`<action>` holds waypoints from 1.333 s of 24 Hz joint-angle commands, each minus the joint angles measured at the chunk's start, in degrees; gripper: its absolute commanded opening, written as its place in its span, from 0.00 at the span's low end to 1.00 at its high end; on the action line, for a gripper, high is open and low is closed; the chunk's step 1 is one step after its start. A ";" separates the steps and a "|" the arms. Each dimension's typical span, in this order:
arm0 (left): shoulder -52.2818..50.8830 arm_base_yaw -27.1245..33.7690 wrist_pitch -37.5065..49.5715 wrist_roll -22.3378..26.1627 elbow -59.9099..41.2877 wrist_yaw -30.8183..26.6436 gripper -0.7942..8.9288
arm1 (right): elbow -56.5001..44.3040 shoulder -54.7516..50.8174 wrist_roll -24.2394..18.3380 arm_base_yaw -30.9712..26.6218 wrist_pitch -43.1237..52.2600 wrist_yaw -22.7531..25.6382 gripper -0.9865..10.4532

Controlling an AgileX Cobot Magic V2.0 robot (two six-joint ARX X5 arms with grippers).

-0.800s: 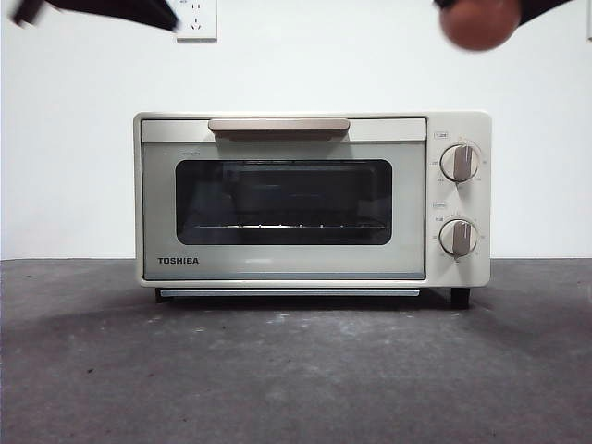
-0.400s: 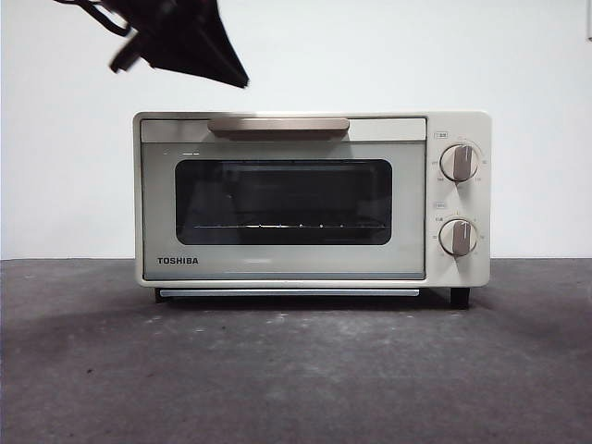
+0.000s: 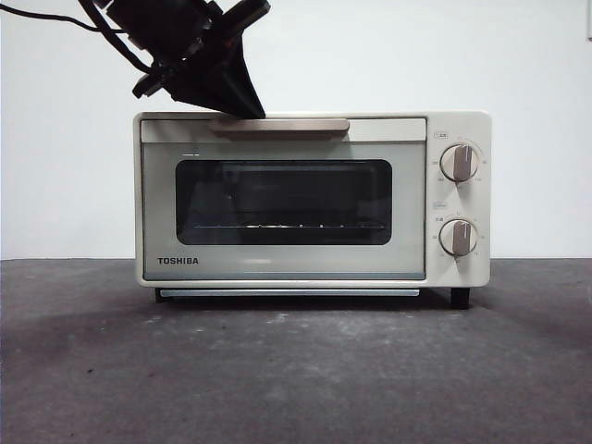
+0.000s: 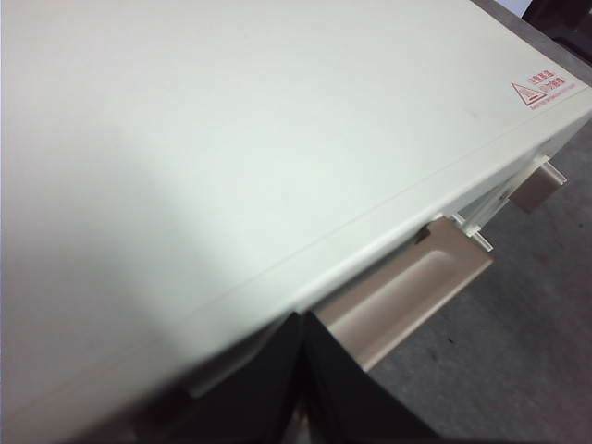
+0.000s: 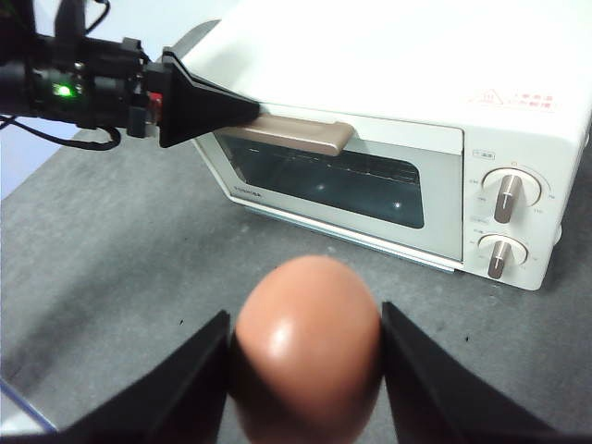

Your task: Eggoven

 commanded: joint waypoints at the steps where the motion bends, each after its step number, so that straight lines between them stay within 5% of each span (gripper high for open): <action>1: 2.08 -0.37 -0.37 1.05 1.03 -0.42 0.09 | 0.57 -0.15 -0.63 0.61 0.00 0.26 0.09; 13: 3.91 -2.73 -3.98 2.03 1.03 -0.42 0.09 | 0.57 -0.13 -0.68 0.61 -1.05 0.26 0.09; 32: 3.41 -17.00 -19.80 -0.28 1.05 0.33 0.09 | 0.57 0.76 -1.36 0.61 -1.03 0.35 0.09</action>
